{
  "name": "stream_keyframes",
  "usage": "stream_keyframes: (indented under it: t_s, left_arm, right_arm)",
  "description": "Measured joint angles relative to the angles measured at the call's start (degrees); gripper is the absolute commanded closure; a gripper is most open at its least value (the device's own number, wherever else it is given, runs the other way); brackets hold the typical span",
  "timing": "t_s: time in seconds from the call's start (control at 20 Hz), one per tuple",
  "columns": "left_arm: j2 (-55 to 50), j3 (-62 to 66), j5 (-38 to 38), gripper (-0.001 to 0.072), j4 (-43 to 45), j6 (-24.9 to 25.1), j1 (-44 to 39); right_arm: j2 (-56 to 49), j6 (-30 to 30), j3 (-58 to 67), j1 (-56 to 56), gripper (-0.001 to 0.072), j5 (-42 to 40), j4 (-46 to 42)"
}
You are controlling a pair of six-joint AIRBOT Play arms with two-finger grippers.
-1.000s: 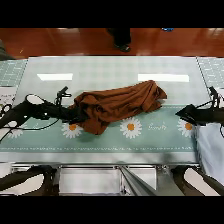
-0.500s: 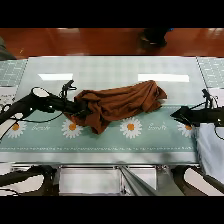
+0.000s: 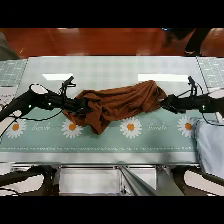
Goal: Fold the shirts.
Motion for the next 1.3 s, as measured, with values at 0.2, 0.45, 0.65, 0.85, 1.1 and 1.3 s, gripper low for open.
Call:
stream_keyframes:
  t_s: [0.2, 0.45, 0.65, 0.85, 1.1, 1.3]
  left_arm:
    - [0.0, 0.02, -0.52, 0.0683, -0.02, 0.02, 0.0]
    - [0.0, 0.07, -0.68, 0.0682, -0.02, 0.02, 0.0]
    - [0.0, 0.07, -0.31, 0.0683, -0.02, 0.02, 0.0]
    - [0.0, 0.22, -0.09, 0.0683, -0.02, 0.02, 0.2]
    - [1.25, 5.66, -1.38, 0.0682, -0.46, -0.11, 4.09]
    - [4.7, 16.33, -3.41, 0.0683, -4.13, -1.31, 9.07]
  right_arm:
    - [-5.92, 1.79, 6.73, 0.55, 0.0301, -0.37, -2.25]
    - [-11.69, 3.37, 10.54, 0.55, 0.0301, 0.79, -5.29]
    - [-14.88, 3.63, 11.3, 1.51, 0.0303, 1.73, -4.33]
    - [-16.63, 3.21, 11.58, 4.35, 0.0683, 0.96, -4.87]
    - [-12.17, 3.06, 15.85, 4.52, 0.0684, 3.3, -7.78]
    - [-3.17, 5.18, 27.32, 2.45, 0.0684, 6.58, -8.63]
